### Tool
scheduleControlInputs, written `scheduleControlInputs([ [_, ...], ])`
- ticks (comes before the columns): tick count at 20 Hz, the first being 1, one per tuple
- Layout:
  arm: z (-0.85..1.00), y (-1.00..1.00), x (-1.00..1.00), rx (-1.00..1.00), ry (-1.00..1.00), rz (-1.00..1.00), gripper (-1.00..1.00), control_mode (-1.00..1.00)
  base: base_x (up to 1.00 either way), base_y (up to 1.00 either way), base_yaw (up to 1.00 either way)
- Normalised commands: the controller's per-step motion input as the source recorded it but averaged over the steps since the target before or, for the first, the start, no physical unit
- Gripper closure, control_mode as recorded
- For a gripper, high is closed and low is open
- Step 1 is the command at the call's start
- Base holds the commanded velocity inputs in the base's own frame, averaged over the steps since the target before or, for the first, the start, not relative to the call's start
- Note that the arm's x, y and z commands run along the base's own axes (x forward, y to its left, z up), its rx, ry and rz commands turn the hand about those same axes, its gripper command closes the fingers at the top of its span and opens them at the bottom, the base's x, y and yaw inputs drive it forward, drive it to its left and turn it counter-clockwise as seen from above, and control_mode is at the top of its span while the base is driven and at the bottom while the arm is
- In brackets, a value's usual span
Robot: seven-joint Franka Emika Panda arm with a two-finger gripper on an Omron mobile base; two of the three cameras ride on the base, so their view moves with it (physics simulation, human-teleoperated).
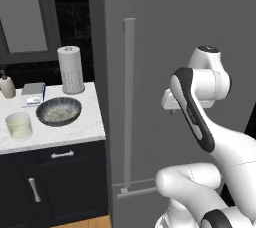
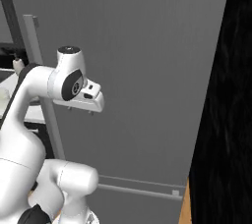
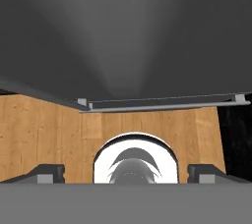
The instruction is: Grab a lemon wedge from the fridge and one ice cube from the ice bowl, and put them in the glass of lemonade.
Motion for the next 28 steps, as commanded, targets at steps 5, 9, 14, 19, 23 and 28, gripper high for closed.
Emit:
scheduleControlInputs([
  [5, 0.0, 0.0, 0.0, 0.0, 0.0, 0.0, -1.0, 1.0, -0.13, 0.81, -0.43],
  [9, 0.0, 0.0, 0.0, 0.0, 0.0, 0.0, -1.0, 1.0, -0.18, 0.96, -0.28],
  [14, 0.0, 0.0, 0.0, 0.0, 0.0, 0.0, -1.0, 1.0, -0.09, 0.57, -0.27],
  [19, 0.0, 0.0, 0.0, 0.0, 0.0, 0.0, -1.0, 1.0, -0.3, 0.13, -0.28],
  [23, 0.0, 0.0, 0.0, 0.0, 0.0, 0.0, -1.0, 1.0, -0.51, 0.0, -0.22],
  [28, 0.0, 0.0, 0.0, 0.0, 0.0, 0.0, -1.0, 1.0, -0.58, 0.01, -0.18],
])
